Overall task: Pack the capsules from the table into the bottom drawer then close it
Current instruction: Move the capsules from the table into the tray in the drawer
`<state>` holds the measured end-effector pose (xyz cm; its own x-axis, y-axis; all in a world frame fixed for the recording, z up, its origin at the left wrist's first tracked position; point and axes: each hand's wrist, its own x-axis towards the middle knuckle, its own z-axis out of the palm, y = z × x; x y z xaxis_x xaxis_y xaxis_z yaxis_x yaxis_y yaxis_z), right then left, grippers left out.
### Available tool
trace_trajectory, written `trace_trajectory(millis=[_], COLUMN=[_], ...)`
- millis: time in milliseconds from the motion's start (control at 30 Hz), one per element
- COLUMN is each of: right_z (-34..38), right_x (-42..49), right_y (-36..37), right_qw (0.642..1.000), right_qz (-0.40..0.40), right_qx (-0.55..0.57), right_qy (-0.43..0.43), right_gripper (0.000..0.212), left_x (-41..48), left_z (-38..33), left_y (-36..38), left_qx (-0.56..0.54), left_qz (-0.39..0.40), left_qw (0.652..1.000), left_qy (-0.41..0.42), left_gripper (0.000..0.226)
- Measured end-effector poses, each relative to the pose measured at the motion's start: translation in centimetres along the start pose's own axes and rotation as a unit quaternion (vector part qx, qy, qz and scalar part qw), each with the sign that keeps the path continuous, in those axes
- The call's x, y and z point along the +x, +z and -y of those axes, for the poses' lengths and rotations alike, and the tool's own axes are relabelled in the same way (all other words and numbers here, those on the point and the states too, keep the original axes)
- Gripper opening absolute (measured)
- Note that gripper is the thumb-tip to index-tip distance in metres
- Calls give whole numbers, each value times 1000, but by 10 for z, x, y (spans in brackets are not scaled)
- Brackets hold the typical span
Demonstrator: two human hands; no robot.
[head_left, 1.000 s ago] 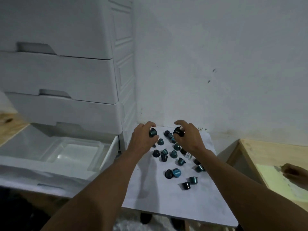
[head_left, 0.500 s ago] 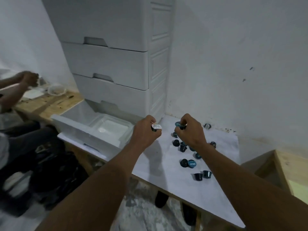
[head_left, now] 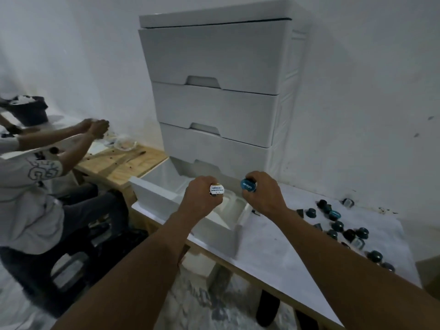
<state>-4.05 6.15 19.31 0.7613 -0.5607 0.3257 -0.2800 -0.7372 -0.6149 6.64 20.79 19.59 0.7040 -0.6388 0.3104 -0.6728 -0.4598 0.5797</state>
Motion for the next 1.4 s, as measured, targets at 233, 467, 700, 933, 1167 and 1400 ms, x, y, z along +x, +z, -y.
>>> trace_trajectory(millis=[233,467,700,933,1167,1400], right_z=[57,97,83,47,13,-6], right_x=[26,48,88,127,149,143], right_y=[74,131,154,191,227,246], right_qw=[1000,999,997,991,981,962], right_qz=[-8,0,35,84,123,180], right_qx=[-7,-19,-25,-16,-1,16], right_qy=[17,38,68,107,152,203], right_gripper=[33,33,38,44,38,40], left_x=[25,57,106,154,192,205], left_z=[79,140,169,206,236,250], left_y=[-57,-83,-70,-35,-4,22], left_qx=[0,1,-10,-22,-13,33], left_qz=[39,72,128,218,298,412], left_qw=[999,996,990,975,954,907], left_qy=[26,50,55,26,27,78], left_gripper=[28,31,28,42,41,43])
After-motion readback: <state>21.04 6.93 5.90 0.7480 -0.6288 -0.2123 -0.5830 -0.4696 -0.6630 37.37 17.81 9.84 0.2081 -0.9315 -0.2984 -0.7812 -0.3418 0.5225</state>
